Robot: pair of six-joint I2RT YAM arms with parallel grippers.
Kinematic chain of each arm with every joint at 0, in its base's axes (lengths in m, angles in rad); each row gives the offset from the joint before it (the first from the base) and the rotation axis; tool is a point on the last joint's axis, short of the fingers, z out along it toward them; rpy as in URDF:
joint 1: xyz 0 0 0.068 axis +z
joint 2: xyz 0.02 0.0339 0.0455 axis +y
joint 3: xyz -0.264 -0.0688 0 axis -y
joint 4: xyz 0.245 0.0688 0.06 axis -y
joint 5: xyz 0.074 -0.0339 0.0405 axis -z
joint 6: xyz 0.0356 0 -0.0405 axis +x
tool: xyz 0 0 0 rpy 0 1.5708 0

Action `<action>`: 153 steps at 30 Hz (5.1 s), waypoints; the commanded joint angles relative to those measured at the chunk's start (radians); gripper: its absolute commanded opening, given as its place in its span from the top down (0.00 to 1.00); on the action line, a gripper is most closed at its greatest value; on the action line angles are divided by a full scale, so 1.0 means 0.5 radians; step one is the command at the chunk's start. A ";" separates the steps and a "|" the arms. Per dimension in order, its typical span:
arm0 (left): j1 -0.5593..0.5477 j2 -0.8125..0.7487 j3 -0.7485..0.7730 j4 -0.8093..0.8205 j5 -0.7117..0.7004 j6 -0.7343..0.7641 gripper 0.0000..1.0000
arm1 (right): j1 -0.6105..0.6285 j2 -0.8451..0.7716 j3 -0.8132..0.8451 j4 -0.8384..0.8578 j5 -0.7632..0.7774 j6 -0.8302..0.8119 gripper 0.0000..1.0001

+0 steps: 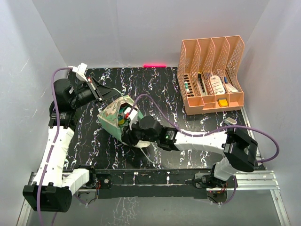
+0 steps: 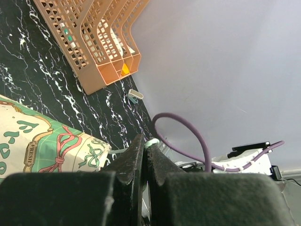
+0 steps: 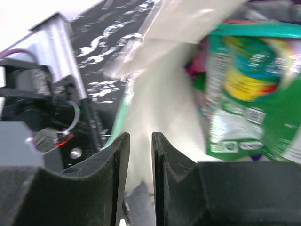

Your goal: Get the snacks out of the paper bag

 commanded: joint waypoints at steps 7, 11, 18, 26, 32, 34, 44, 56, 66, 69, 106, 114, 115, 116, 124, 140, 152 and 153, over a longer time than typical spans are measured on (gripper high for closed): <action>-0.011 -0.084 0.054 -0.008 0.007 -0.018 1.00 | 0.047 -0.132 -0.138 0.433 0.172 0.216 0.70; -0.011 -0.099 0.067 -0.069 -0.007 0.027 1.00 | 0.047 -0.204 -0.099 0.046 0.740 0.156 0.66; -0.011 -0.105 0.051 -0.075 -0.016 0.035 1.00 | 0.045 -0.177 -0.062 -0.019 1.046 0.001 0.46; -0.012 -0.105 0.025 -0.065 -0.023 0.024 1.00 | 0.046 0.051 0.068 0.171 1.166 -0.053 0.17; -0.011 -0.105 0.031 -0.089 -0.031 0.046 1.00 | 0.045 0.225 0.169 0.339 1.145 -0.158 0.01; -0.012 -0.103 0.031 -0.088 -0.033 0.045 1.00 | 0.038 0.260 0.176 0.411 1.117 -0.203 0.01; -0.011 -0.098 0.068 -0.213 -0.058 0.131 1.00 | -0.059 0.441 0.233 0.497 0.987 -0.207 0.19; -0.011 -0.077 0.124 -0.363 -0.117 0.253 1.00 | -0.061 0.329 0.213 0.512 0.910 -0.218 0.75; -0.011 -0.074 0.129 -0.479 -0.207 0.341 1.00 | -0.063 0.109 0.137 0.437 0.833 -0.114 0.93; -0.012 -0.073 0.134 -0.503 -0.237 0.351 1.00 | -0.063 0.011 0.110 0.394 0.795 -0.055 0.93; -0.011 -0.078 0.177 -0.713 -0.435 0.507 1.00 | -0.921 -0.438 0.378 -1.064 1.228 0.137 0.93; -0.013 -0.075 0.163 -0.668 -0.394 0.439 1.00 | -1.248 0.441 0.855 -1.004 1.020 0.199 0.93; -0.012 -0.075 0.178 -0.690 -0.400 0.454 1.00 | -1.273 0.543 0.932 -1.024 0.991 0.209 0.93; -0.013 -0.070 0.183 -0.710 -0.404 0.466 1.00 | -1.289 0.626 1.008 -1.041 0.971 0.208 0.93; -0.011 -0.073 0.190 -0.734 -0.392 0.484 1.00 | -1.387 1.156 1.509 -1.222 0.955 0.136 0.92; -0.011 -0.092 0.138 -0.730 -0.357 0.484 1.00 | -1.426 1.158 1.439 -1.280 0.673 0.067 0.42; -0.011 -0.069 0.135 -0.683 -0.341 0.468 1.00 | -1.358 0.437 0.857 -1.226 0.229 0.132 0.27; -0.013 -0.072 0.126 -0.679 -0.341 0.466 1.00 | -1.336 0.290 0.747 -1.195 0.174 0.149 0.27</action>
